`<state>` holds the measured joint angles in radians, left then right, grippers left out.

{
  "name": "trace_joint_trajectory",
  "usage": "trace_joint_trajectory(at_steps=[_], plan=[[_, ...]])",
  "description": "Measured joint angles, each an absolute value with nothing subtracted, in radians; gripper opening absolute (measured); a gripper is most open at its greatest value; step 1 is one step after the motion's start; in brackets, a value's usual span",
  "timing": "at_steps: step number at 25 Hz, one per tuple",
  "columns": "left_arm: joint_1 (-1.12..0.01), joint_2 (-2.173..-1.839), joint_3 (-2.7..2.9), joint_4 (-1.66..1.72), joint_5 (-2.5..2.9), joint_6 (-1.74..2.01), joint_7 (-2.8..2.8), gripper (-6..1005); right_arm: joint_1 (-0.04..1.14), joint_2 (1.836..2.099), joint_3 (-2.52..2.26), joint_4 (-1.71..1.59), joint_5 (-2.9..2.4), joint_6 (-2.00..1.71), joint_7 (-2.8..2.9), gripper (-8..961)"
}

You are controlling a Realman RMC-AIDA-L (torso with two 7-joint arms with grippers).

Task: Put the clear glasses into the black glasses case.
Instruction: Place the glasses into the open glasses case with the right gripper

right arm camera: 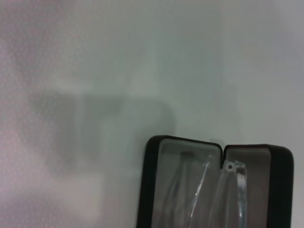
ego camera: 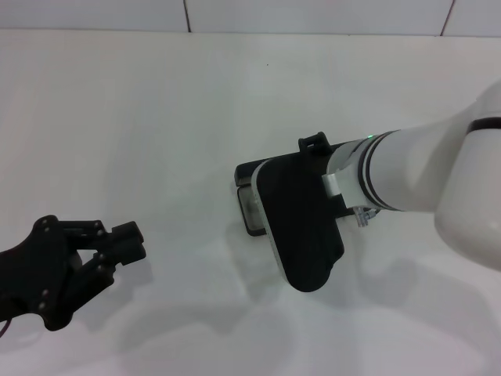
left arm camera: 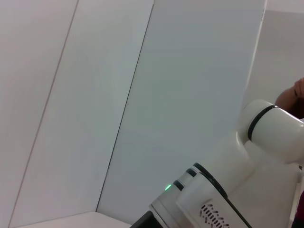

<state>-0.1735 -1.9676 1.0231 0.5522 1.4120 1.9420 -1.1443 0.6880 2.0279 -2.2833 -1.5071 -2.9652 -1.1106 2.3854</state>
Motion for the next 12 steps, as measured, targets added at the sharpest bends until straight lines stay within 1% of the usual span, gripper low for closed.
trace_joint_trajectory(at_steps=[11, 12], plan=[[-0.17, -1.972, 1.023, 0.552, 1.415, 1.942, -1.141, 125, 0.668, 2.028, -2.286, -1.506, -2.983, -1.082, 2.386, 115], [-0.17, -1.972, 1.023, 0.551, 1.416, 1.942, -1.141, 125, 0.668, 2.028, -2.286, -1.506, -2.983, -1.082, 2.386, 132]])
